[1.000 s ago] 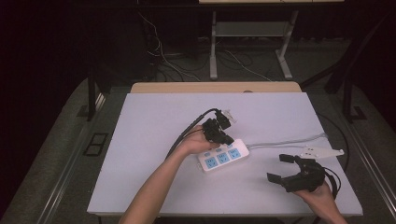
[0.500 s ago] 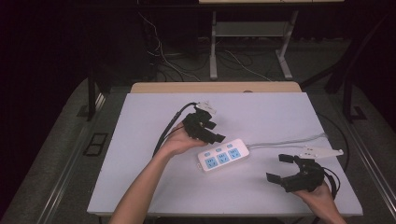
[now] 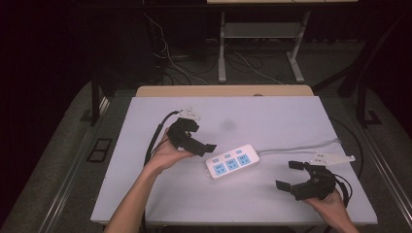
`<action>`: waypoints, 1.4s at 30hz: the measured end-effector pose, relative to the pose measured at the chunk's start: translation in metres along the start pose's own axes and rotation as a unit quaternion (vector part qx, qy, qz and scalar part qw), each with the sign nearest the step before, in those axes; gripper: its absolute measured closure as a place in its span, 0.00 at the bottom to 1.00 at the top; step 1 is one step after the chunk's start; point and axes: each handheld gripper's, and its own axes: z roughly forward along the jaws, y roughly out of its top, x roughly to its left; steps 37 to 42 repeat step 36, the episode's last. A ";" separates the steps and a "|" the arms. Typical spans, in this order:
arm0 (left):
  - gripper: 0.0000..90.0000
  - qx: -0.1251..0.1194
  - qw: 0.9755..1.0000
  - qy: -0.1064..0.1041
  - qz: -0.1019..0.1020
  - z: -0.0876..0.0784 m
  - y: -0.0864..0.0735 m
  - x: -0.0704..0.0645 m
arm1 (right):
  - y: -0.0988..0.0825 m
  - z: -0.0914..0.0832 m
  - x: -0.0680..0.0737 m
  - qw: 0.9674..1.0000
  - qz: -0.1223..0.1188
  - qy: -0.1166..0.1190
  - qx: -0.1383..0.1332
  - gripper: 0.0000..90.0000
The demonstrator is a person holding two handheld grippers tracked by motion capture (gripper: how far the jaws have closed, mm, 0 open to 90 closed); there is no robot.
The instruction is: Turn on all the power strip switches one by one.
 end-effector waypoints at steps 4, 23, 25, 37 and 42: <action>0.00 -0.018 1.000 0.003 -0.013 -0.012 -0.014 0.001 | 0.000 0.001 0.001 1.000 0.000 0.001 0.002 0.02; 0.00 -0.074 0.996 0.020 -0.047 -0.034 -0.086 -0.017 | 0.000 0.005 0.008 1.000 -0.001 0.006 0.003 0.02; 0.00 -0.083 0.995 0.024 -0.047 -0.035 -0.093 -0.019 | -0.001 0.005 0.008 1.000 0.000 0.007 0.003 0.02; 0.00 -0.100 0.992 0.028 -0.068 -0.045 -0.118 -0.023 | -0.005 0.004 0.009 1.000 0.005 0.003 0.003 0.02; 0.00 -0.100 0.992 0.028 -0.068 -0.045 -0.118 -0.023 | -0.005 0.004 0.009 1.000 0.005 0.003 0.003 0.02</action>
